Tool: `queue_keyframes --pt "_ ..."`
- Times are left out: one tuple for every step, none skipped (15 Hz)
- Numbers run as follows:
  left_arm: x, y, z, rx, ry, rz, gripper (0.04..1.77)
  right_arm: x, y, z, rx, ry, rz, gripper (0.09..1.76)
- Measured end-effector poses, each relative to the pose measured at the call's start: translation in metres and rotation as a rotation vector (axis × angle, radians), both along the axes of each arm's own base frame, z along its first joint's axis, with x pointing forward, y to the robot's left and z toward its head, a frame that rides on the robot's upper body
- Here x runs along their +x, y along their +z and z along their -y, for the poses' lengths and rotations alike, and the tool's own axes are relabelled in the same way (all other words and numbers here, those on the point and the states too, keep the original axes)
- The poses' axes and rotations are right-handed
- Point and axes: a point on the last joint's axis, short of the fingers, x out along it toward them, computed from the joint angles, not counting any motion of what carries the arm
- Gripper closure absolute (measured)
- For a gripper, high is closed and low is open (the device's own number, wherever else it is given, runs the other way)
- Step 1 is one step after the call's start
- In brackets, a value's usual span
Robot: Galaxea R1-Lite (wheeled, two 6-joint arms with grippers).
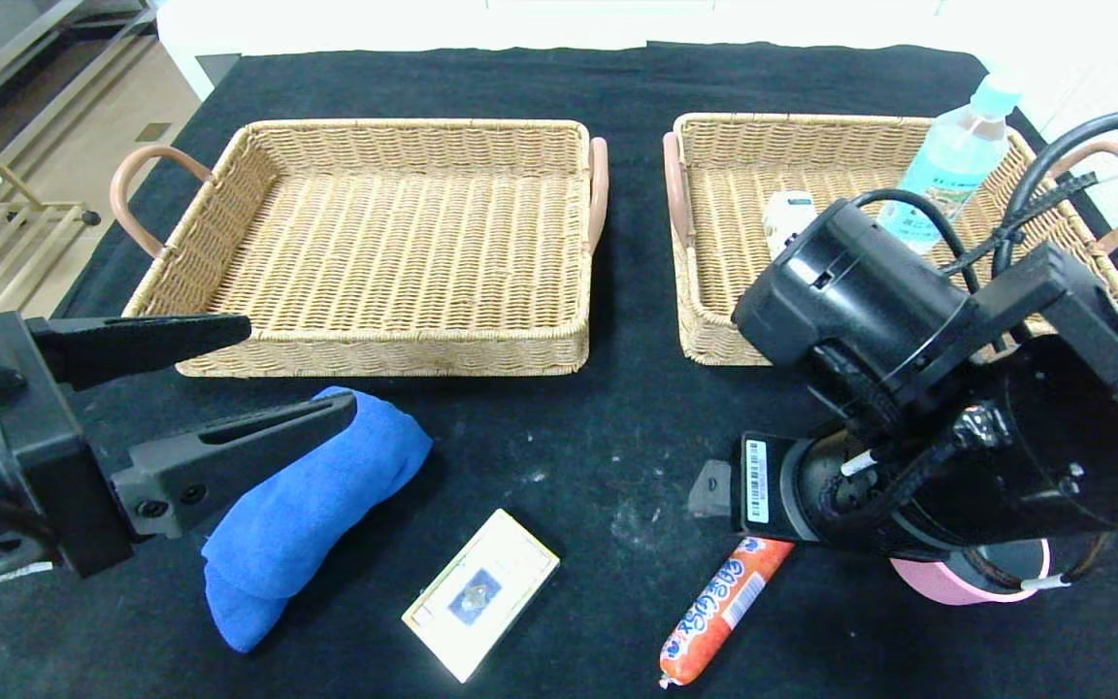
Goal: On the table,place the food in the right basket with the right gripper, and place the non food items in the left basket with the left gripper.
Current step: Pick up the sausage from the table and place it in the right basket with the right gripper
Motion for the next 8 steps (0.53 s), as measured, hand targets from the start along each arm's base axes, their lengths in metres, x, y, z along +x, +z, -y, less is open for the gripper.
queue_keyframes --pt "0.000 0.000 0.000 -0.001 0.000 0.000 0.09 0.001 -0.004 -0.001 -0.007 0.001 -0.010 0.15" --pt "0.000 0.000 0.000 0.000 0.000 0.000 0.09 0.001 -0.007 -0.003 -0.016 0.000 -0.021 0.15" --pt "0.000 0.000 0.000 -0.001 0.000 0.000 0.09 0.002 -0.011 -0.004 -0.019 -0.009 -0.031 0.15" --pt "0.000 0.000 0.000 -0.001 -0.002 0.000 0.09 0.003 -0.014 -0.006 -0.022 -0.015 -0.039 0.14" --pt "-0.001 0.000 0.001 -0.001 -0.006 0.000 0.09 0.004 -0.018 -0.008 -0.029 -0.017 -0.047 0.14" --pt "-0.001 0.000 0.001 -0.002 -0.009 0.001 0.09 0.006 -0.021 -0.009 -0.037 -0.018 -0.054 0.14" --pt "-0.001 0.000 0.001 -0.002 -0.010 0.001 0.09 0.007 -0.024 -0.011 -0.044 -0.020 -0.061 0.14" --pt "-0.001 0.000 0.001 -0.002 -0.011 0.001 0.09 0.008 -0.026 -0.012 -0.048 -0.022 -0.066 0.14"
